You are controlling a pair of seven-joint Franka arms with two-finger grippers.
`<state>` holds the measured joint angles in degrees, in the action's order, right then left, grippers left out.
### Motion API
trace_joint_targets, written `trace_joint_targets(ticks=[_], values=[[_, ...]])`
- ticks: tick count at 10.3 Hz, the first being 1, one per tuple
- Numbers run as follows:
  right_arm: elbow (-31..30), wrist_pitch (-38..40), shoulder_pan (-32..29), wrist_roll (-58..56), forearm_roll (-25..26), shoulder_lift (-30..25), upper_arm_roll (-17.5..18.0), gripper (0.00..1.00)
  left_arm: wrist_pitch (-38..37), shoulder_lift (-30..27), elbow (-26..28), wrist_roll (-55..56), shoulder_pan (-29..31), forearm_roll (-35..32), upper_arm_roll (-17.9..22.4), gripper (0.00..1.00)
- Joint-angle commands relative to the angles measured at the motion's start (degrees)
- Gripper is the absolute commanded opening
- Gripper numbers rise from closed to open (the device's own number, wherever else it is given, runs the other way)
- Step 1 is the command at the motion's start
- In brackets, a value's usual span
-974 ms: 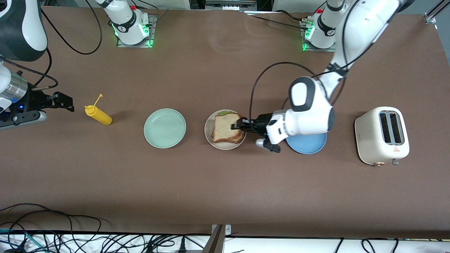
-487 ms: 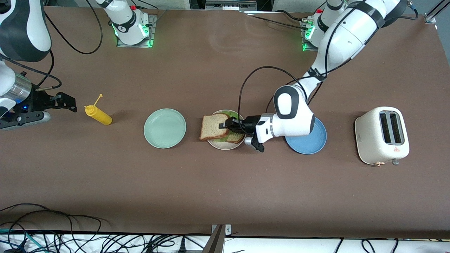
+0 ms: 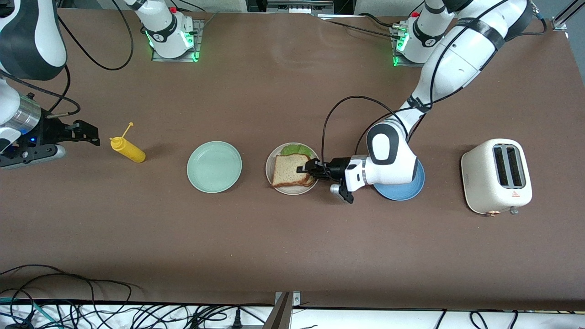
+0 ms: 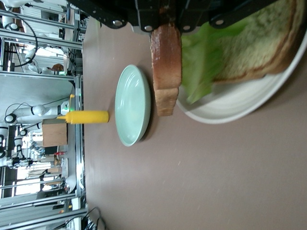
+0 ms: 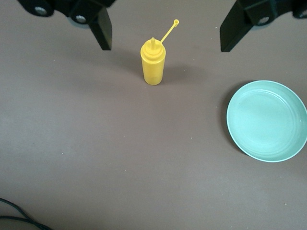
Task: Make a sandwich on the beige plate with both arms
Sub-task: 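Lower the toast onto the lettuce and open the left gripper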
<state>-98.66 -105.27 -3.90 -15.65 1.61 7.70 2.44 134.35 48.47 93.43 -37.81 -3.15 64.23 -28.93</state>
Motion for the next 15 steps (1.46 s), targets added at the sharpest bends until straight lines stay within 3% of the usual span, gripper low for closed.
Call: trace_joint_targets(ticks=[1, 3, 4, 5, 6, 7, 12, 15], values=[[-1.71, -0.29, -0.14, 0.79, 1.12, -1.82, 0.46, 1.0, -0.58, -0.75, 2.63, -4.62, 0.34, 6.06, -0.69, 0.0], [-1.71, -0.2, -0.14, 0.79, 1.12, -1.82, 0.46, 1.0, -0.67, -0.31, 3.69, -9.54, 0.6, 8.54, -0.69, 0.0], [-1.71, -0.2, -0.14, 0.79, 1.12, -1.82, 0.46, 1.0, -0.67, -0.31, 3.69, -9.65, 1.12, 8.55, -0.61, 0.1], [-1.71, -0.2, -0.14, 0.79, 1.12, -1.82, 0.46, 1.0, -0.67, -0.39, 3.69, -9.74, 1.48, 8.55, -0.6, 0.35], [-1.71, -0.2, -0.14, 0.88, 1.12, -1.82, 0.46, 1.0, -0.67, -0.66, 3.69, -9.56, 2.26, 8.55, -0.6, 0.82], [-1.62, -0.2, -0.14, 0.88, 1.12, -1.82, 0.46, 1.0, -0.67, -0.83, 3.61, -9.74, 2.79, 8.2, -0.6, 1.0], [-1.36, -0.2, -0.14, 2.28, 1.03, -1.64, 0.54, 1.0, -1.72, -4.08, 3.78, -8.6, 4.11, 5.75, -0.34, 1.0], [-1.36, -0.11, -0.05, 2.55, 1.03, -1.64, 0.54, 1.0, -3.38, -11.7, 5.01, 5.84, 5.61, -8.36, -0.25, 1.0]])
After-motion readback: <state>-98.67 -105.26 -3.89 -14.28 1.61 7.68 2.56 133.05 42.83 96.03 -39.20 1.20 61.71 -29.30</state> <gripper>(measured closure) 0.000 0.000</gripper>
